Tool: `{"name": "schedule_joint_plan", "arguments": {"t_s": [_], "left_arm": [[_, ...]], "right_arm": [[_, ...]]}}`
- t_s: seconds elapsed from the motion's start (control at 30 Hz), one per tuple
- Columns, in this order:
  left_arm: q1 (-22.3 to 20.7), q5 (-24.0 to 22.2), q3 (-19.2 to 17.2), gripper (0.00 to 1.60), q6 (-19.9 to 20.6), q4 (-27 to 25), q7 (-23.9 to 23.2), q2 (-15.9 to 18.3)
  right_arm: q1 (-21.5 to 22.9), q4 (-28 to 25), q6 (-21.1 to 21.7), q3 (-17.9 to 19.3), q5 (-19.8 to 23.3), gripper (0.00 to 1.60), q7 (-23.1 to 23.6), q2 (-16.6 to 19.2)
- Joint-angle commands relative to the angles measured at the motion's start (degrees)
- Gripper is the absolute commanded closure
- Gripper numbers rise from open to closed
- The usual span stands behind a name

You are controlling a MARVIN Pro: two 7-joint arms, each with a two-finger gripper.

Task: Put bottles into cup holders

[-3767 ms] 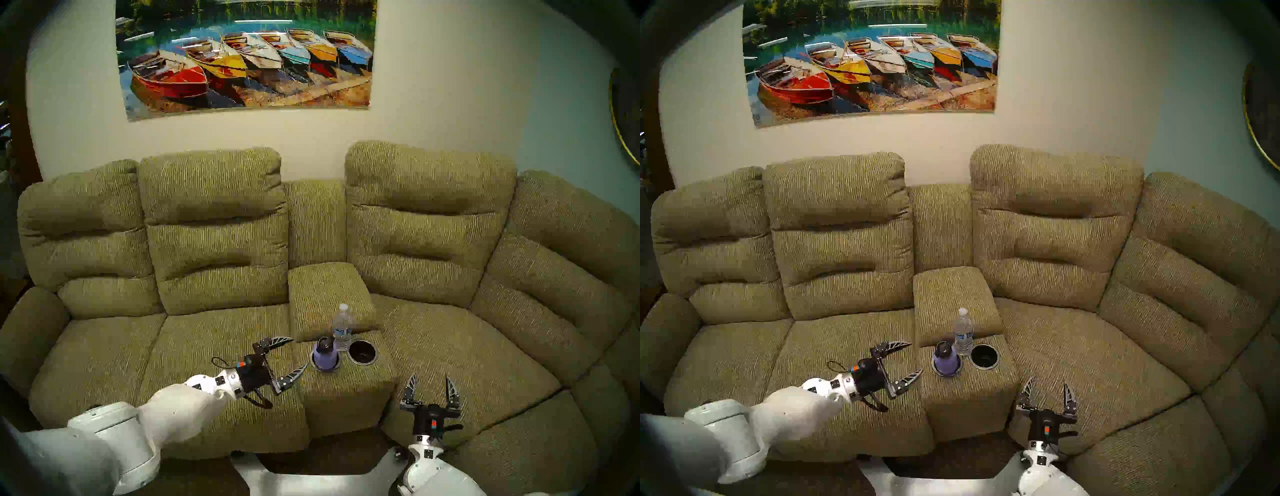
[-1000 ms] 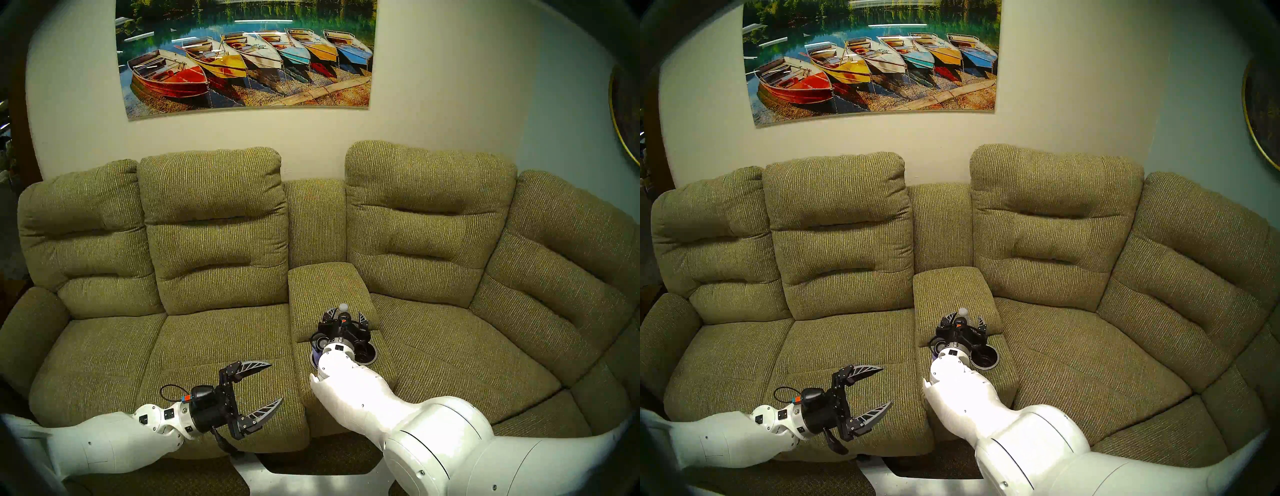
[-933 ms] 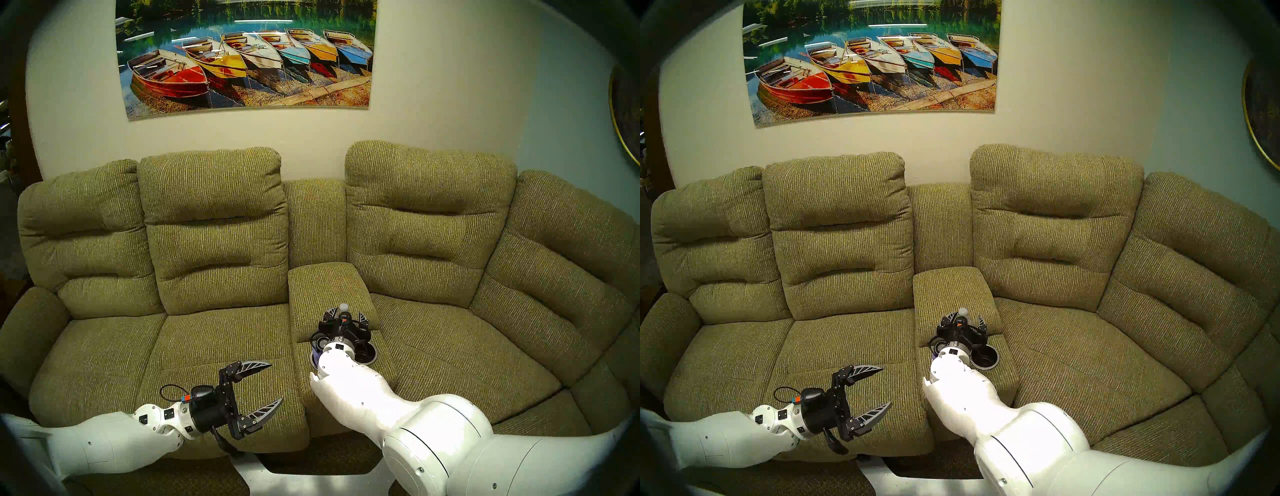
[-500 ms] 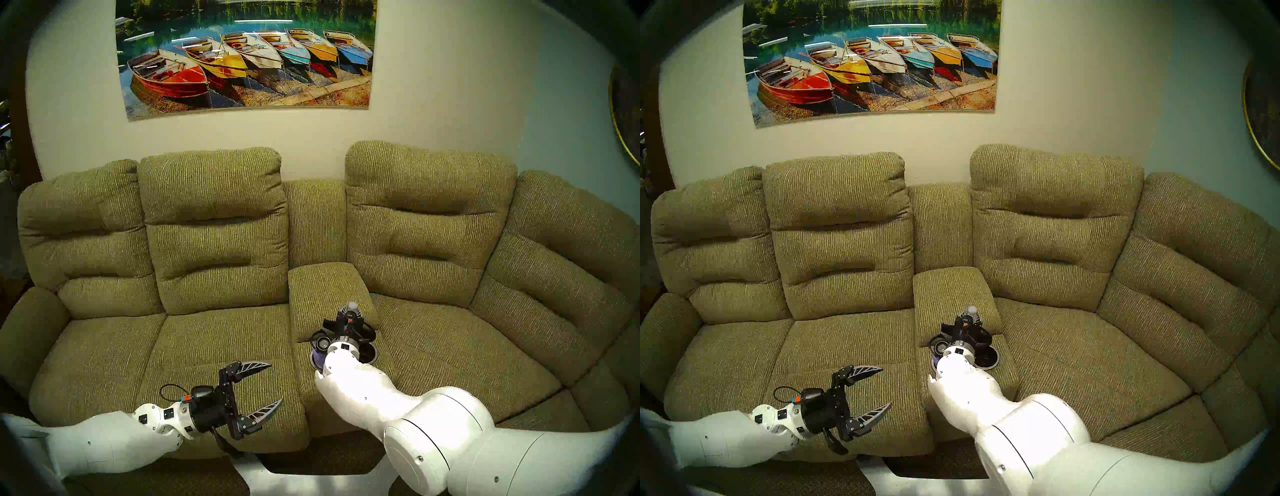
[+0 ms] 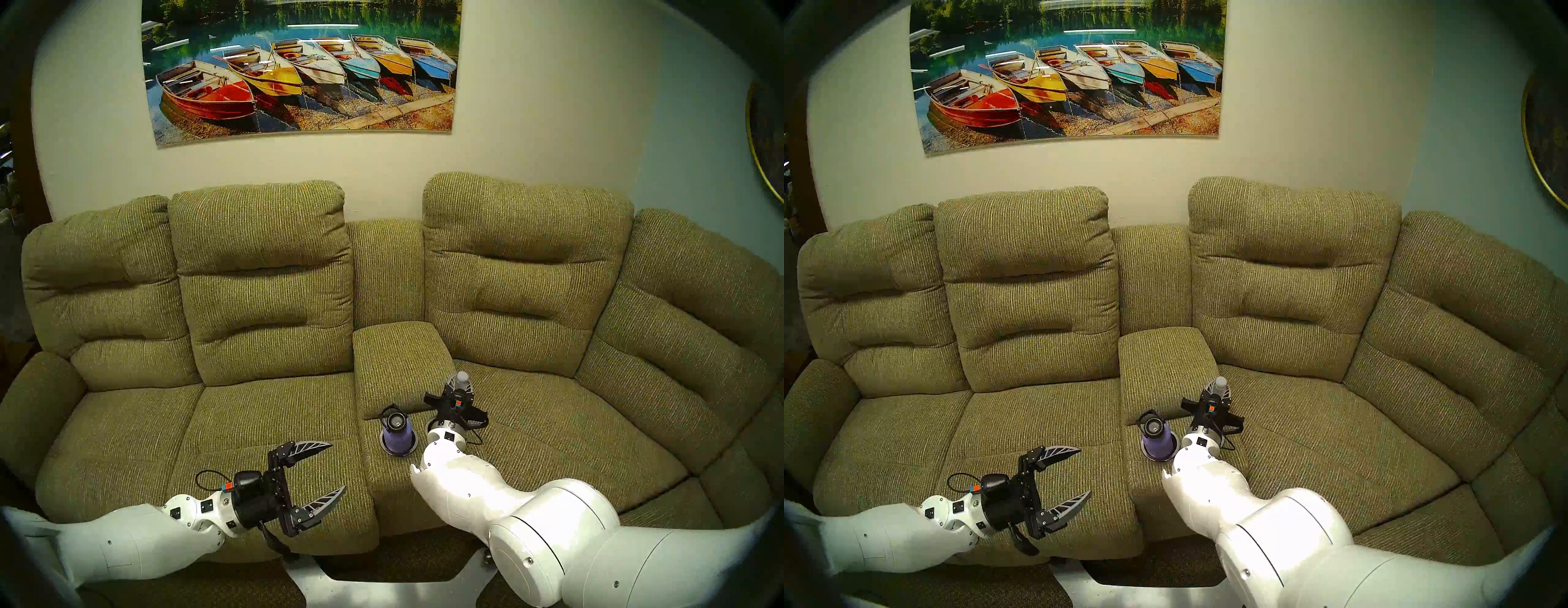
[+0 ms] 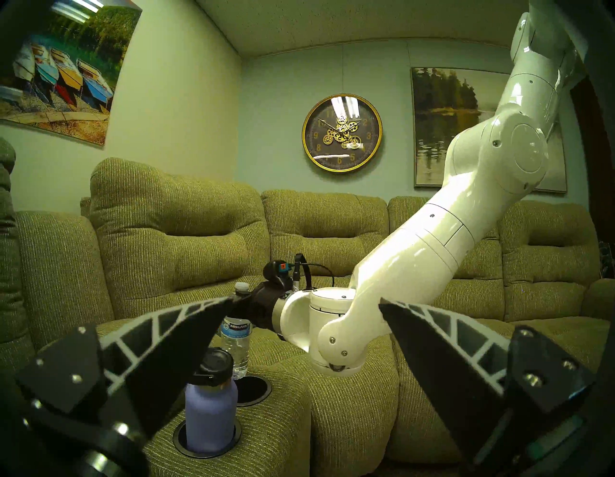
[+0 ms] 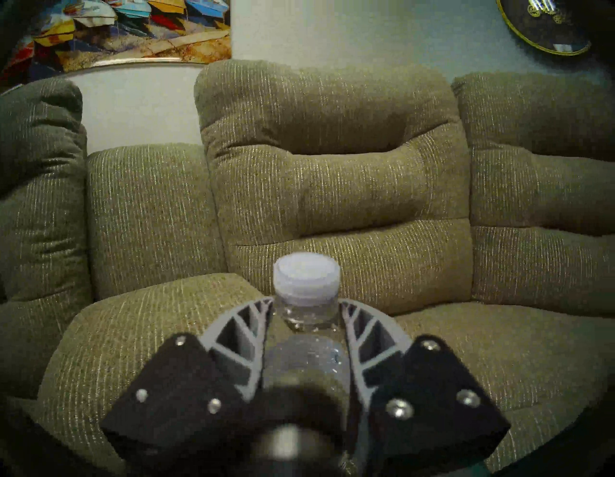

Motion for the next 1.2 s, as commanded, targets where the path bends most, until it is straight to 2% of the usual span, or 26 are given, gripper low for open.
{"name": "schedule_joint_plan", "arguments": {"t_s": [0.0, 0.4, 0.57, 1.03, 1.17], "left_arm": [[0.01, -0.67, -0.4, 0.0, -0.3, -0.23, -5.94, -0.24], [0.03, -0.85, -0.39, 0.0, -0.3, -0.24, -5.99, -0.24], [0.06, -1.0, -0.48, 0.0, -0.3, -0.16, -6.28, -0.3], [-0.01, -0.93, -0.34, 0.0, -0.3, -0.2, -6.05, -0.25], [-0.01, -0.89, -0.32, 0.0, -0.3, -0.24, -5.95, -0.23]], "right_arm": [[-0.51, 0.89, -3.34, 0.84, 1.1, 1.6, 1.25, -1.15], [-1.85, 1.9, -7.44, 2.76, 2.25, 1.6, 2.95, -1.88], [-2.23, 1.81, -7.83, 2.58, 1.42, 1.6, 1.87, -2.17], [-9.12, -8.03, -7.83, 0.22, -2.83, 1.6, -3.05, -1.07], [-10.43, -9.11, -7.83, -1.13, -3.61, 1.6, -4.23, -0.47]]}}
